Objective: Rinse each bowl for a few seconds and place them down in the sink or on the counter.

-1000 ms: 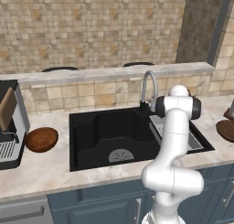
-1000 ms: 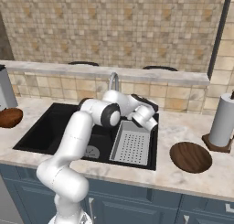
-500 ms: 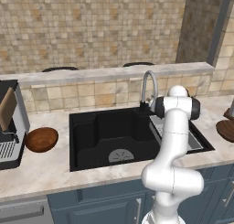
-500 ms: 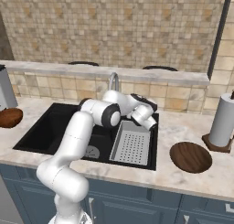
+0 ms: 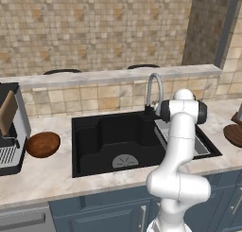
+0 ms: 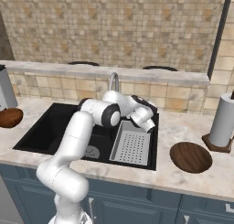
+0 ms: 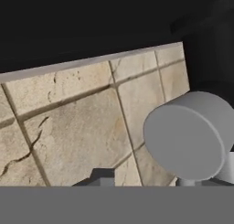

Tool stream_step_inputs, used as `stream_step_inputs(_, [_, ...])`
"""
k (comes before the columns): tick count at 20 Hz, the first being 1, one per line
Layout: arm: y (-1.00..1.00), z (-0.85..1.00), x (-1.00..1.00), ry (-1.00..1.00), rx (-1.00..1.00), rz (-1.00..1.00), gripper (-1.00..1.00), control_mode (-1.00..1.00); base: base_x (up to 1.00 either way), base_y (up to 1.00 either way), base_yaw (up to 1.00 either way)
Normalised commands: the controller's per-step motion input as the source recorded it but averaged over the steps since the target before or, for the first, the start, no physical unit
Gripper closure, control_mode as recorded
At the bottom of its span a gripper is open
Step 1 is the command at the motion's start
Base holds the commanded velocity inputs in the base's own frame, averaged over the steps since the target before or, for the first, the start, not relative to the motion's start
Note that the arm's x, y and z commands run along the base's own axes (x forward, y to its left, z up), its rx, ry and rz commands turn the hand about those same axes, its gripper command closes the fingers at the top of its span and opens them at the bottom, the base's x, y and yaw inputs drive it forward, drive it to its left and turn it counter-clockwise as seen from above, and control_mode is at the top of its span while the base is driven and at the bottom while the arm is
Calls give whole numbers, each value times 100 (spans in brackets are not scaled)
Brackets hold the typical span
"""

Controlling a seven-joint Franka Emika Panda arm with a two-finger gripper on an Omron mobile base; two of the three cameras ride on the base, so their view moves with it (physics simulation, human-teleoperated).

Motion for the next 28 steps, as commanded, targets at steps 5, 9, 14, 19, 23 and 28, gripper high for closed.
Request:
stream_step_inputs(5, [-85,-13,3,6,19,0,100,-100,0,0,0])
stream_step_inputs(9, [-92,-22,3,9,20,0,100,-100,0,0,0])
stream_step_inputs(14, [-87,-31,5,8,16,0,100,-100,0,0,0])
stream_step_inputs(19, [-88,-41,1,5,13,0,100,-100,0,0,0])
stream_step_inputs(23, [-85,-44,0,3,10,0,100,-100,0,0,0])
stream_step_inputs(28, [-56,-31,-3,1,6,0,100,-100,0,0,0])
